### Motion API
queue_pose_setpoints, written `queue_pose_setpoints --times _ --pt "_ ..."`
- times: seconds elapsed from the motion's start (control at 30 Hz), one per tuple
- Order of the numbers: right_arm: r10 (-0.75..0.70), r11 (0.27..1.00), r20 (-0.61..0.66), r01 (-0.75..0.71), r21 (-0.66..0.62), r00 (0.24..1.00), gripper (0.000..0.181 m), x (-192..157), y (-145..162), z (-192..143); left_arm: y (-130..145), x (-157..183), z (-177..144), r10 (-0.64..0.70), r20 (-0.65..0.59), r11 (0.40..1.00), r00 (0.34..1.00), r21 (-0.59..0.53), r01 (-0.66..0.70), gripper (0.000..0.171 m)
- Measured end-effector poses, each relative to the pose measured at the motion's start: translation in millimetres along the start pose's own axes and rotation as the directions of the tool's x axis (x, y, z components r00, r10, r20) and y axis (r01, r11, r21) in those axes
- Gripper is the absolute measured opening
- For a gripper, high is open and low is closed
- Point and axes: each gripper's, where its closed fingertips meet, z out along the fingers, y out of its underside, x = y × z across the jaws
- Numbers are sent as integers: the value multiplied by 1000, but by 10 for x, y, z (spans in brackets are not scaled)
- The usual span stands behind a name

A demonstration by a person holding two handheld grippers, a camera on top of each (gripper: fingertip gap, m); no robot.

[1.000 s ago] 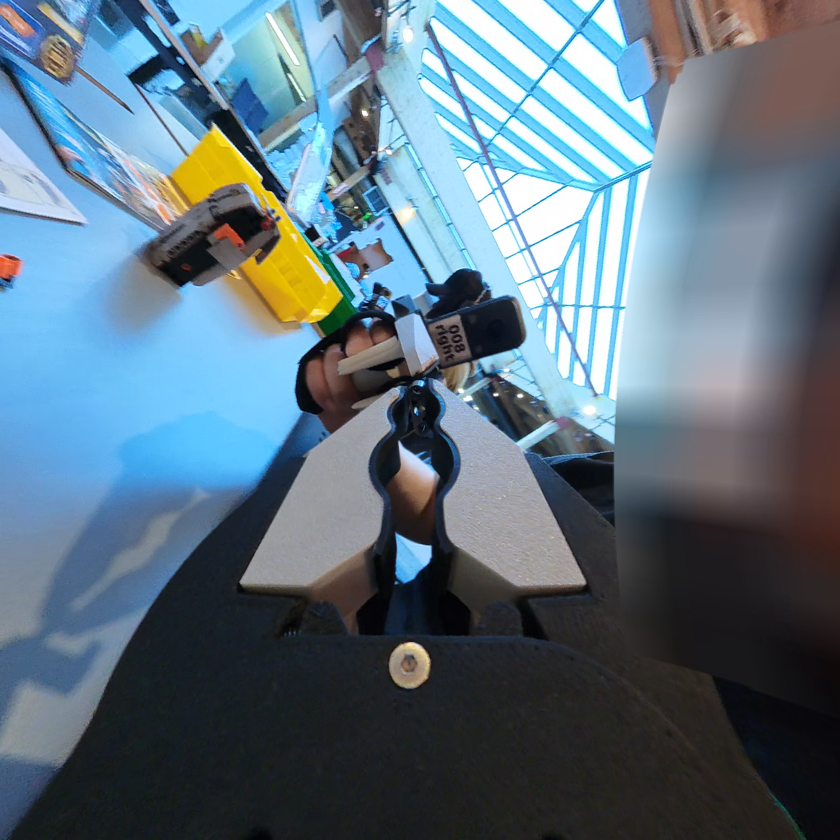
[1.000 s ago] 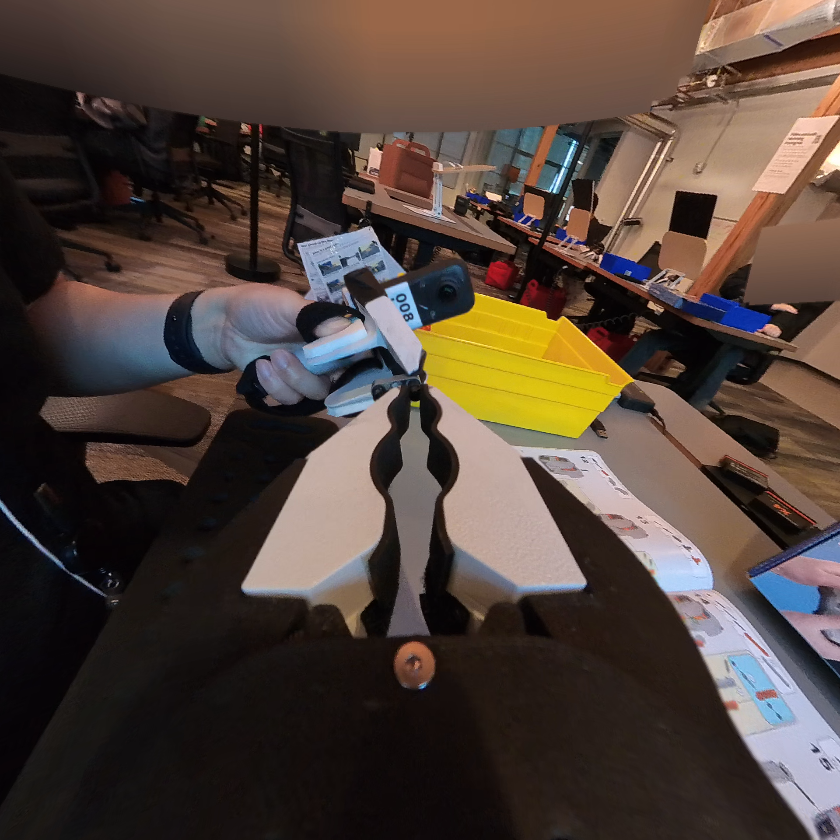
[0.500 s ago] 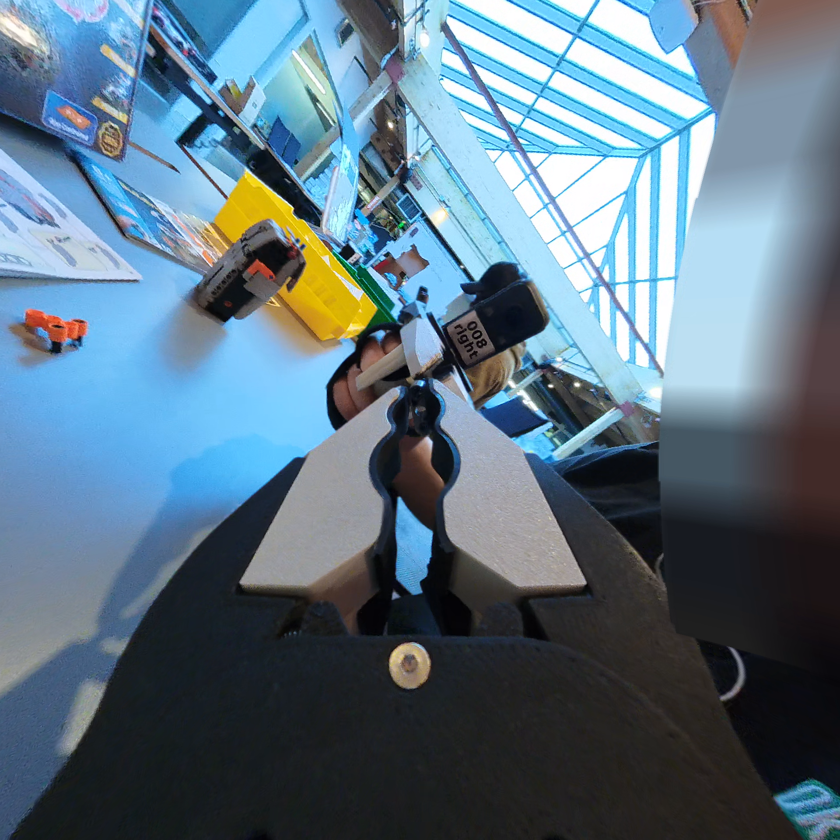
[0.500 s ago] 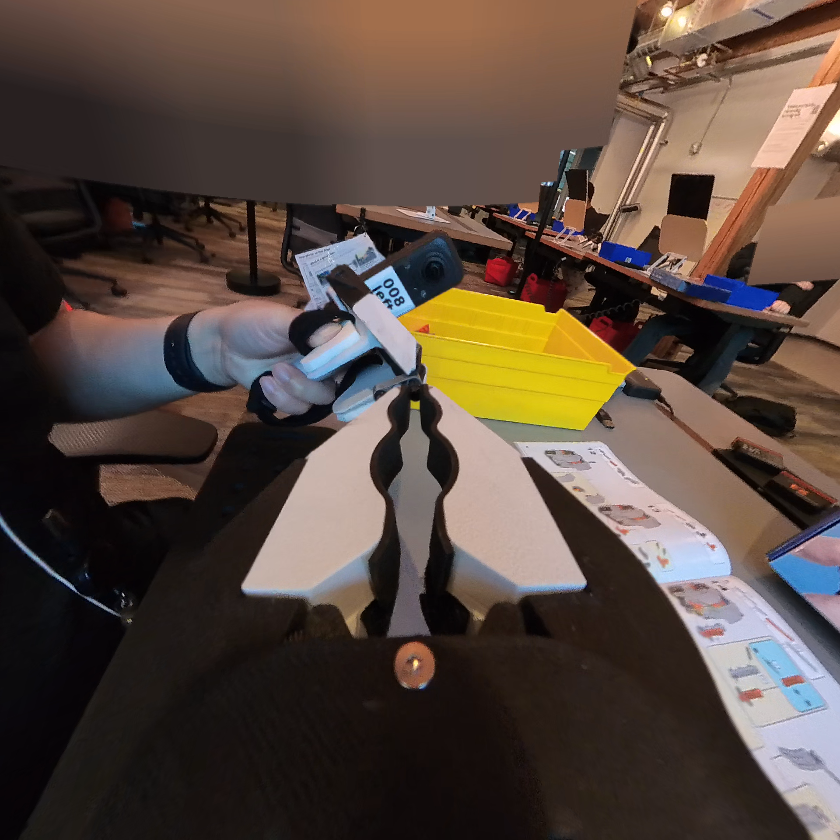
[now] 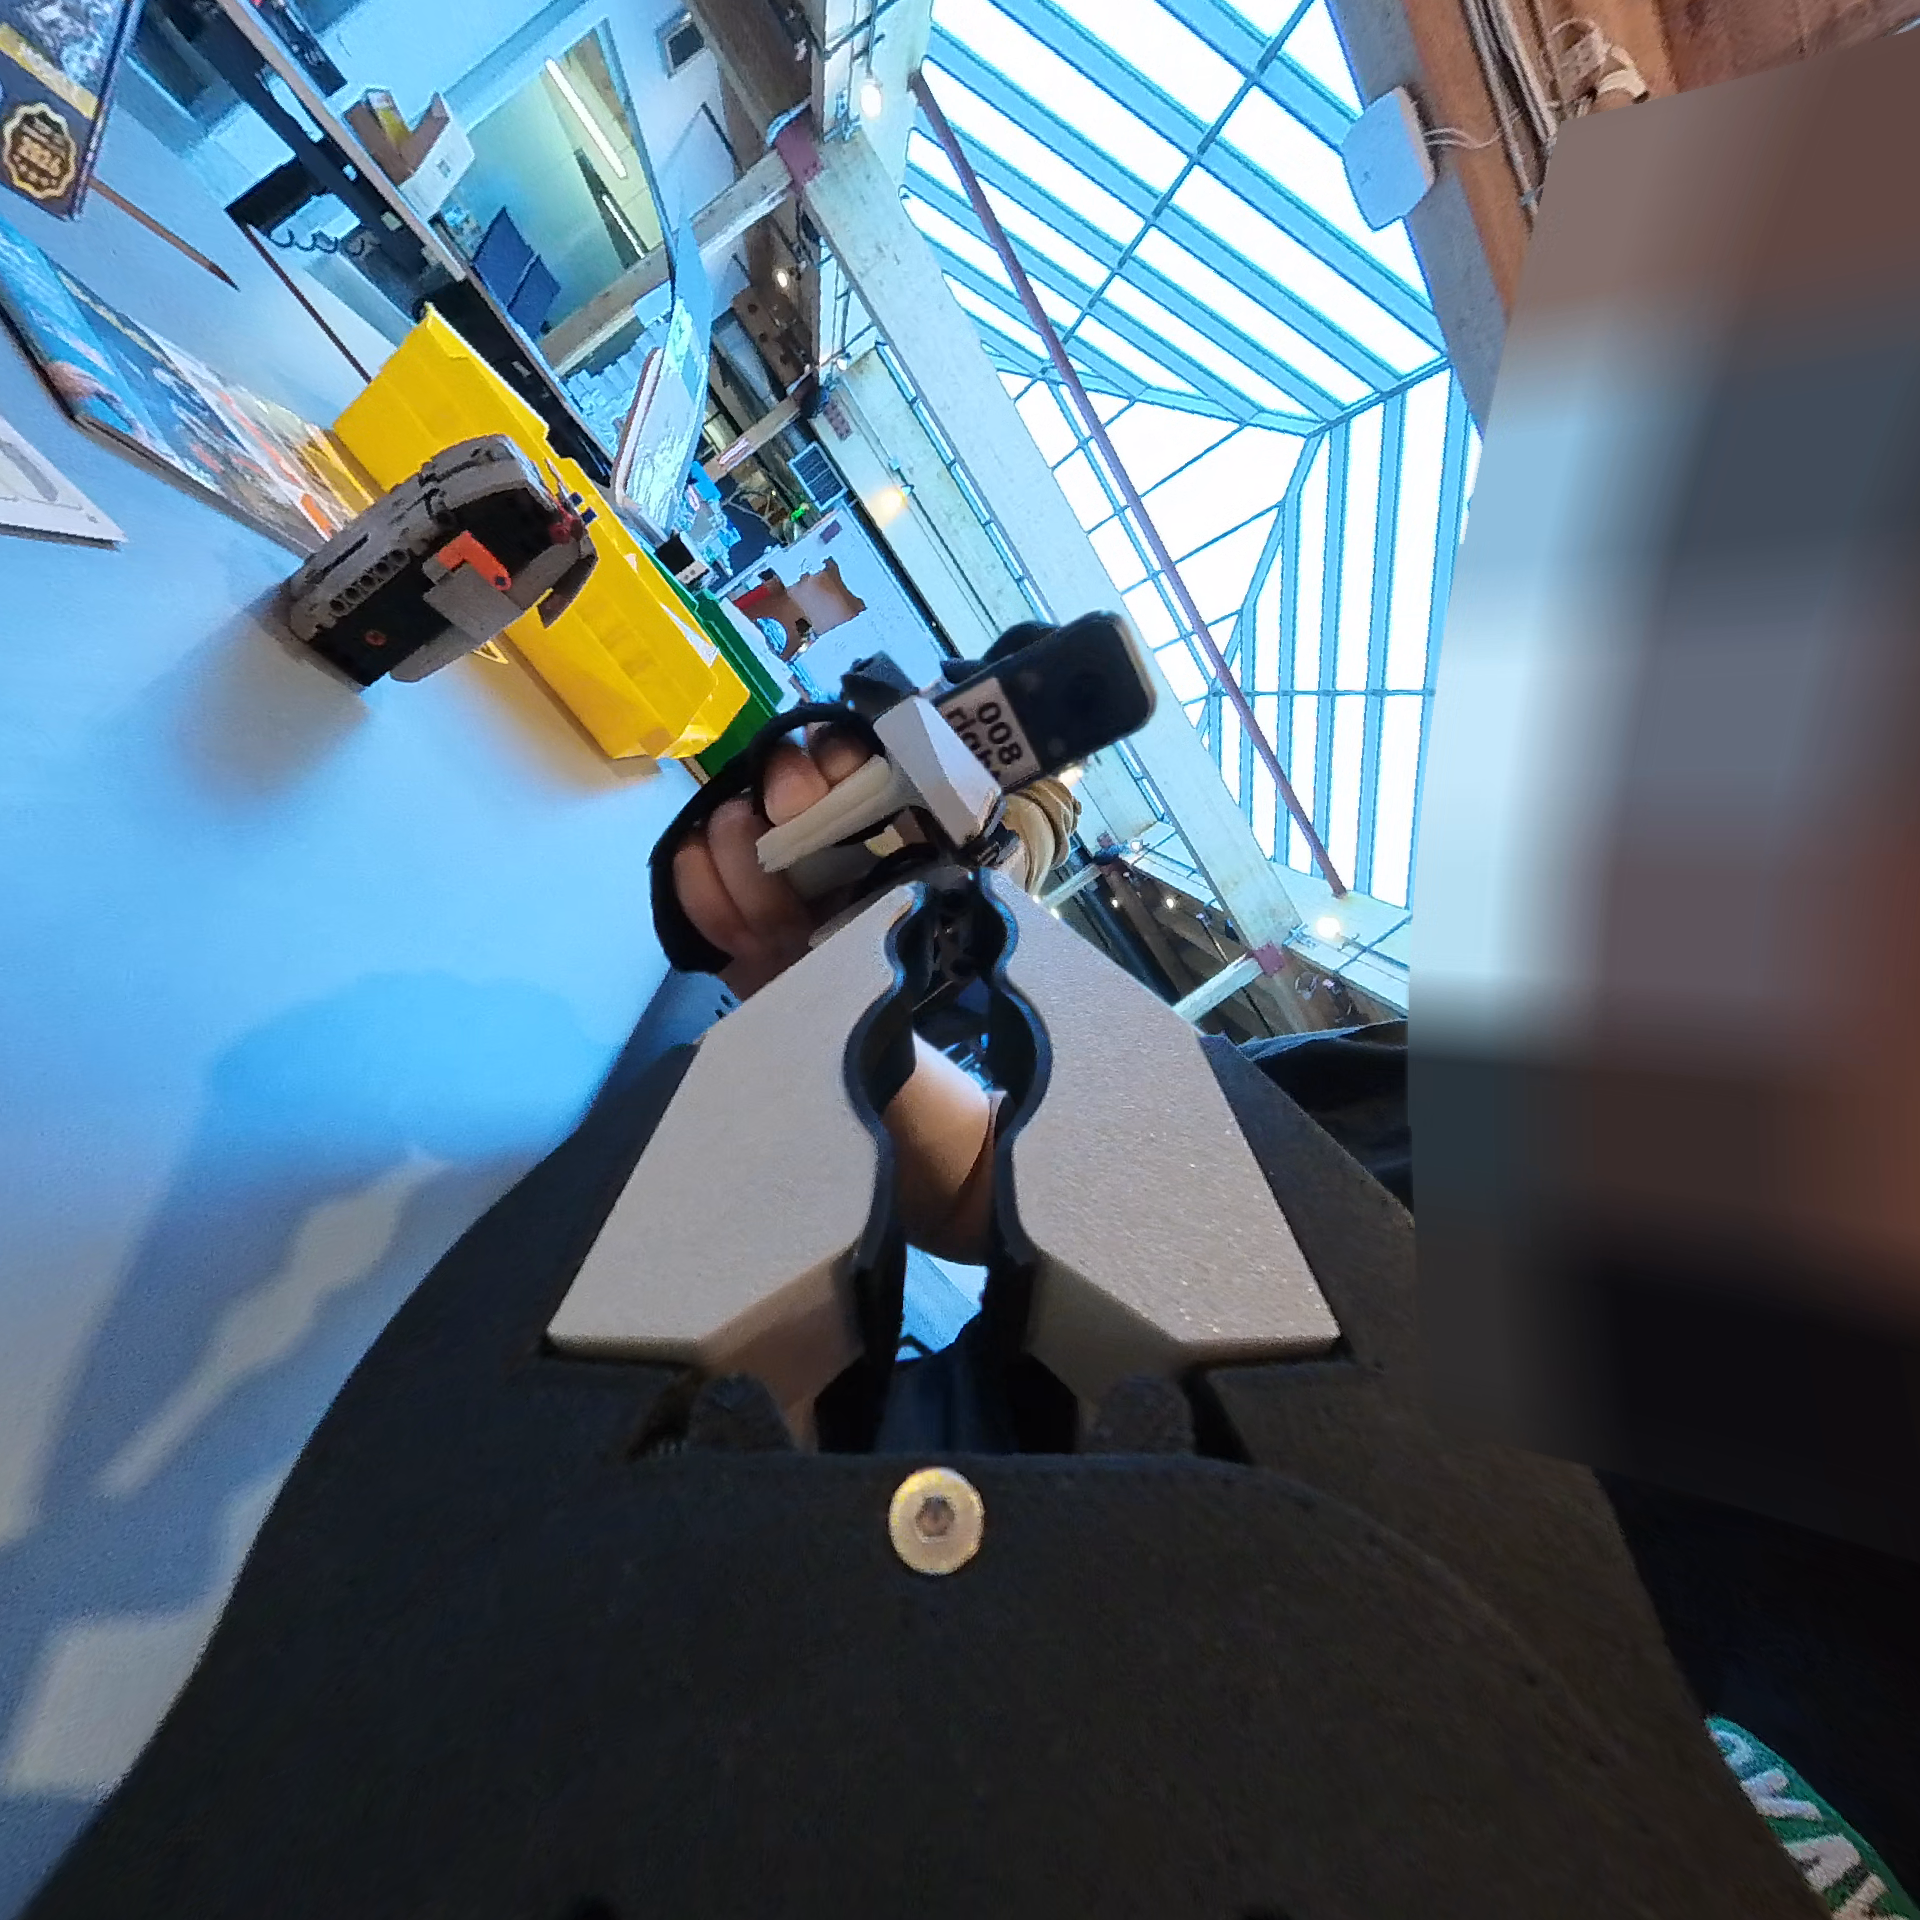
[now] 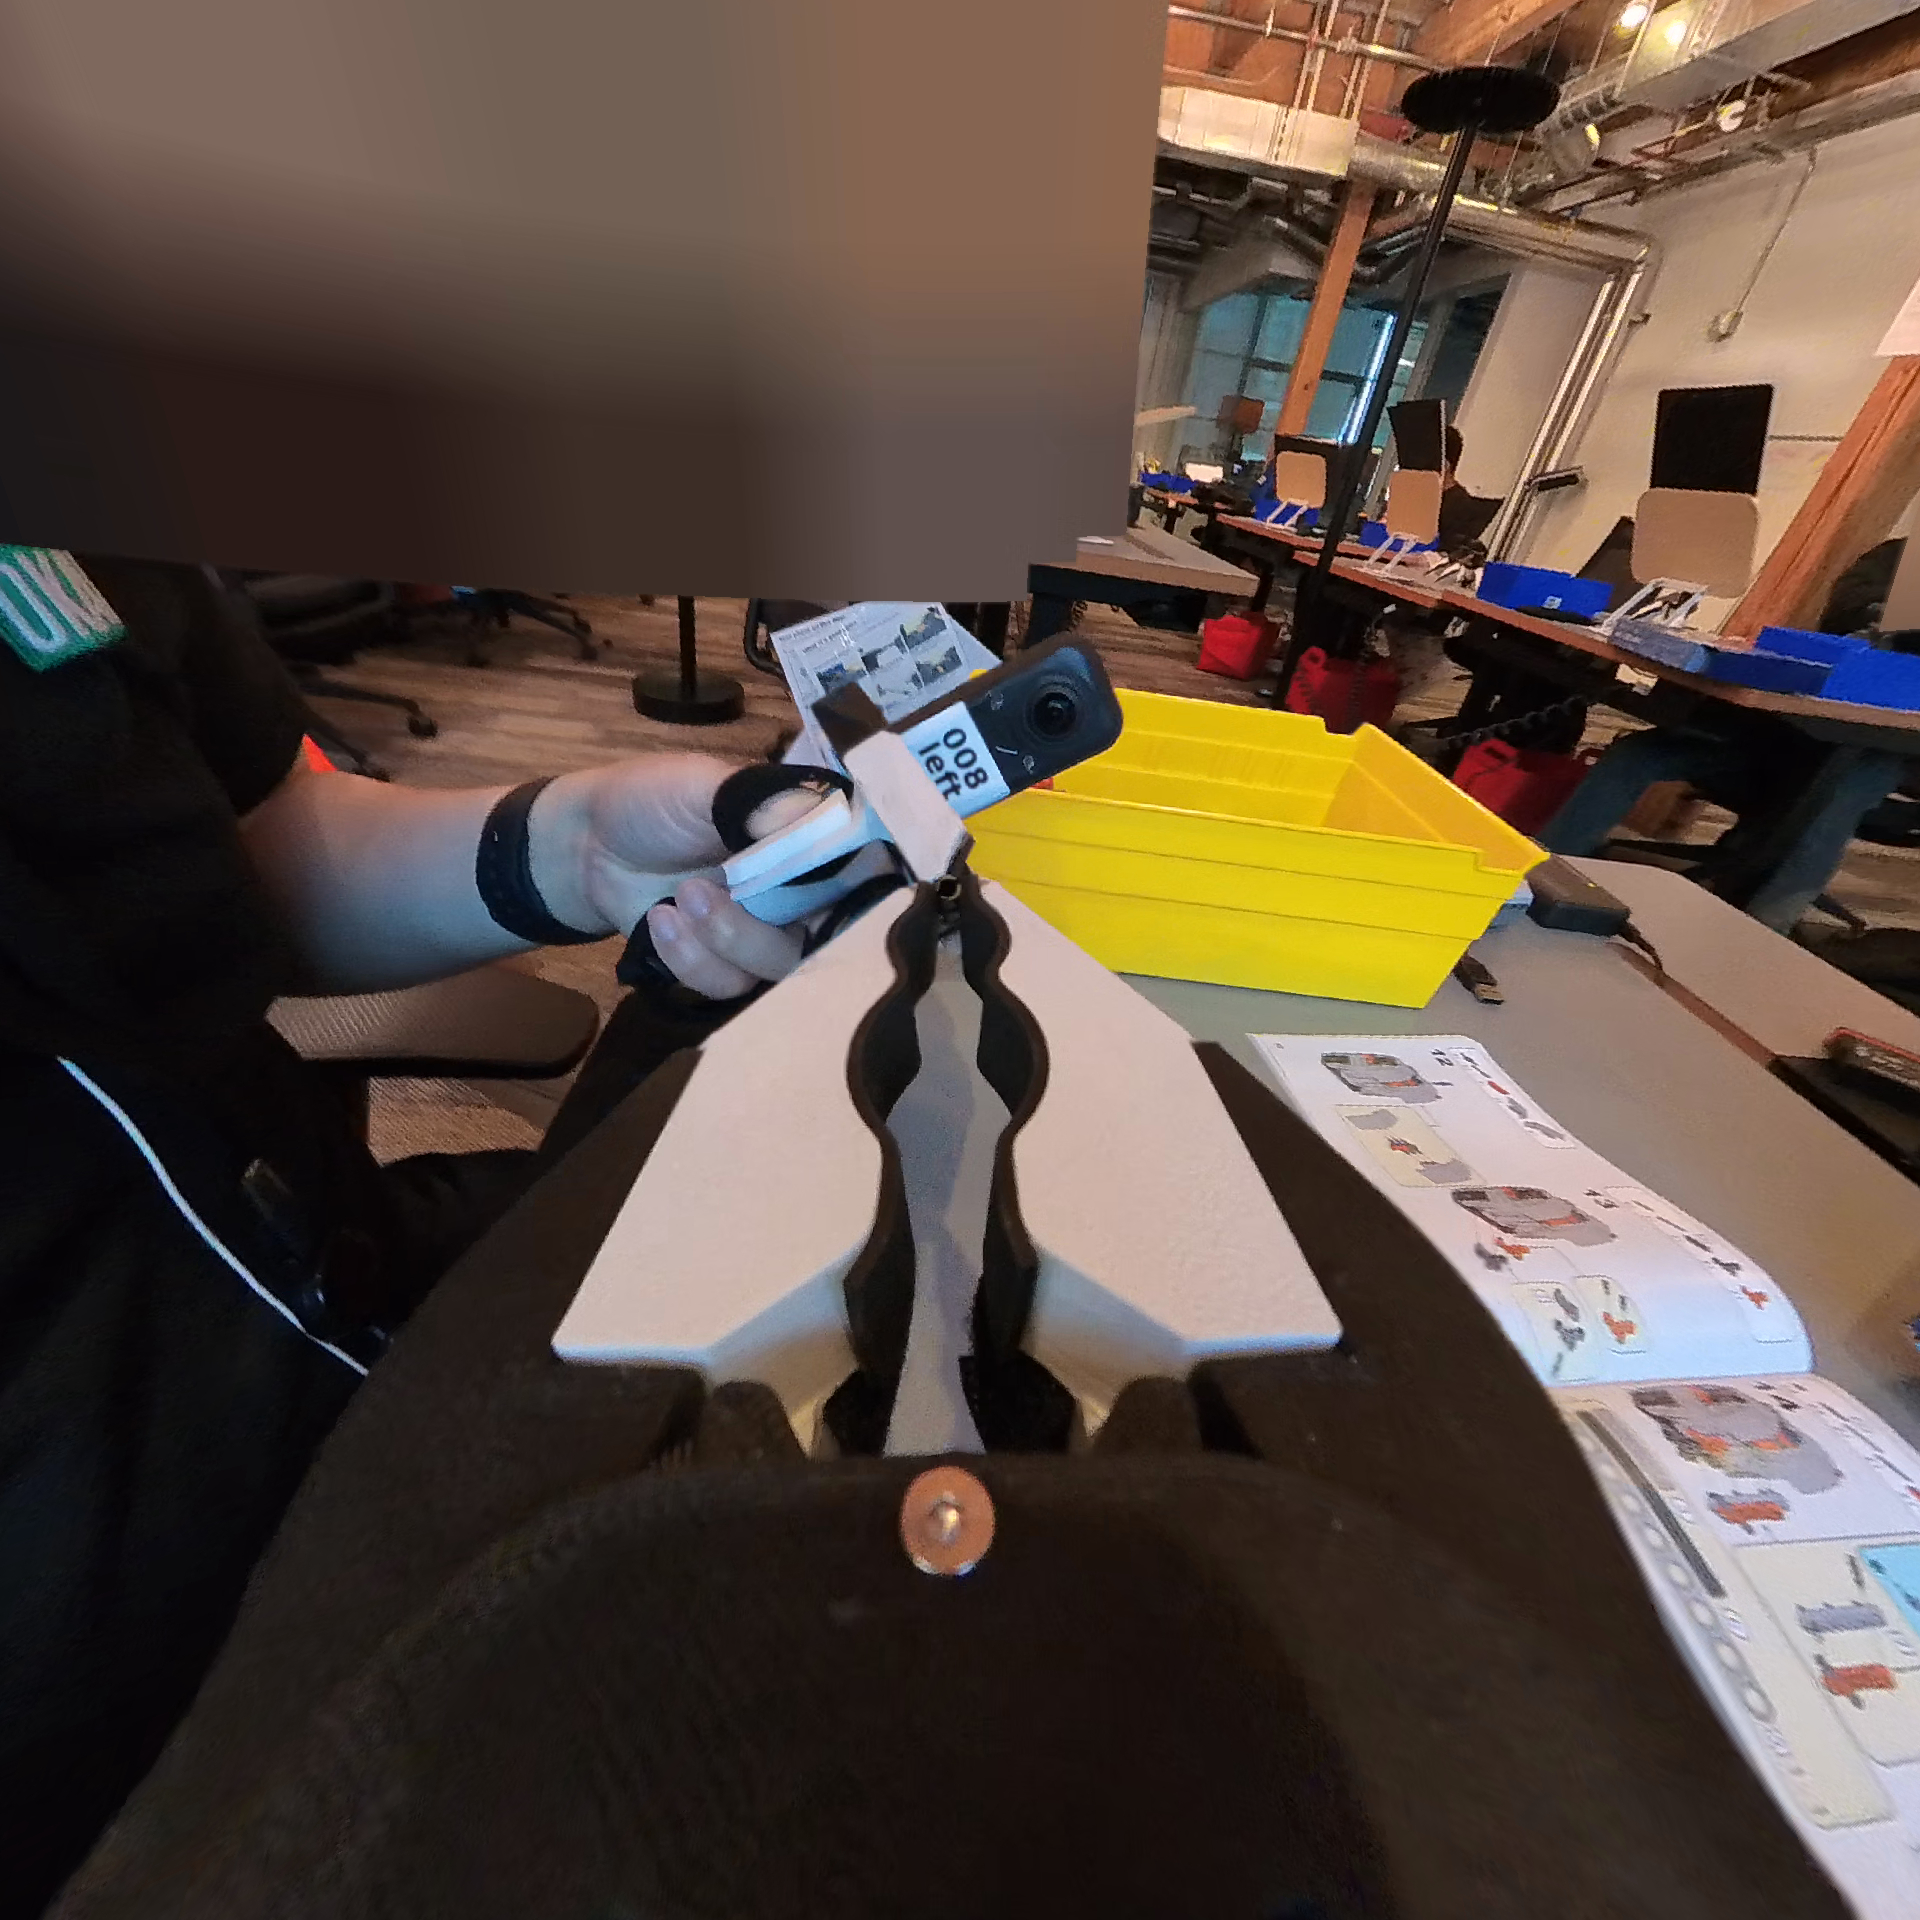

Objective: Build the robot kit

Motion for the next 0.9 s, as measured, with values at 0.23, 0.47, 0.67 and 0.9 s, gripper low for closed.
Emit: queue_pose_setpoints --times 0.23,0.47,0.67,0.9 --pt "198 973 56 -203 112 979 2 49 -67 -4 -64 47 9 -4 -44 999 999 44 6 3" --pt "263 951 85 -273 146 961 2 62 -69 -20 -75 56 20 -18 -62 998 998 57 21 3" --pt "279 947 97 -291 135 955 2 57 -37 -34 -54 37 23 -36 -66 998 997 53 40 4" --pt "321 929 133 -339 148 938 2 42 -38 -49 -34 48 35 -53 -90 997 994 50 58 4"
